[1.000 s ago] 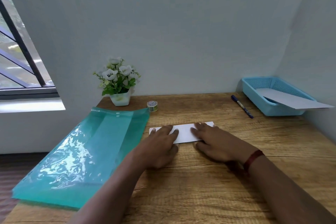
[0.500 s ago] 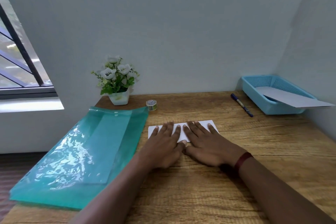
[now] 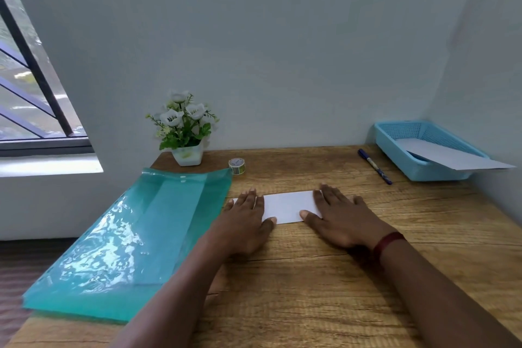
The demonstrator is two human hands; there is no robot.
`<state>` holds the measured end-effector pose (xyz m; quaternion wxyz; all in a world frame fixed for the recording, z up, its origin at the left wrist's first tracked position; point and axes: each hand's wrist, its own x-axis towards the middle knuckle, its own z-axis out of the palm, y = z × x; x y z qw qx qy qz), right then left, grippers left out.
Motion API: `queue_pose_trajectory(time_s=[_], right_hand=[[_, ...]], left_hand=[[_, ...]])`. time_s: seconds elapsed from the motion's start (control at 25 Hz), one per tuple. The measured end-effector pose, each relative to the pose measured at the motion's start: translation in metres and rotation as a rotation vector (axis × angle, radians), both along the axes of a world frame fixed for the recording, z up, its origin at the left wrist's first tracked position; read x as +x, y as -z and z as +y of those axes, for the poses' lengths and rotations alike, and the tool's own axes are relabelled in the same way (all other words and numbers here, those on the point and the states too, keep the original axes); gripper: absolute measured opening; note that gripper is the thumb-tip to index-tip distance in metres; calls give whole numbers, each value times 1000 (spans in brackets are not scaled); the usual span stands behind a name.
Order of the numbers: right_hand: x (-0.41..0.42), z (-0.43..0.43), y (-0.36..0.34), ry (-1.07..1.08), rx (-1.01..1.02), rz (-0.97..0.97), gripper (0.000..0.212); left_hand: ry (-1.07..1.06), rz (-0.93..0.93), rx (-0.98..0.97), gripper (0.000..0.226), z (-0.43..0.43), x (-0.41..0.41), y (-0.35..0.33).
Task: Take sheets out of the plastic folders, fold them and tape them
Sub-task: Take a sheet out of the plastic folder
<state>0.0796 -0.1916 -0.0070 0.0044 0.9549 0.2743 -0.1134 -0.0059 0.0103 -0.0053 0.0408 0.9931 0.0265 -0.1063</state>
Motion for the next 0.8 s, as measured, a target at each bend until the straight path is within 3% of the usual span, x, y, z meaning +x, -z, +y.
queue_pose_trajectory(time_s=[0.12,0.48,0.64,0.72,0.8], right_hand=[[0,-2,-3,-8,-24,-2,77],[-7,1,-4,2,-47,-43,76],[-9,3,-9,-16,53,-108,74],[-15,7,-12,-65,115,-147,71],[-22,12,-12,-144,157,-175,69]], left_hand=[[74,22,3,59,9,-4,-8],[95,20,-42,58,15,-8,-16],[-100,-229,-229,53,31,-17,-29],[-242,-337,-204,45,47,-22,-35],[-354,-317,-166,42,62,-24,-35]])
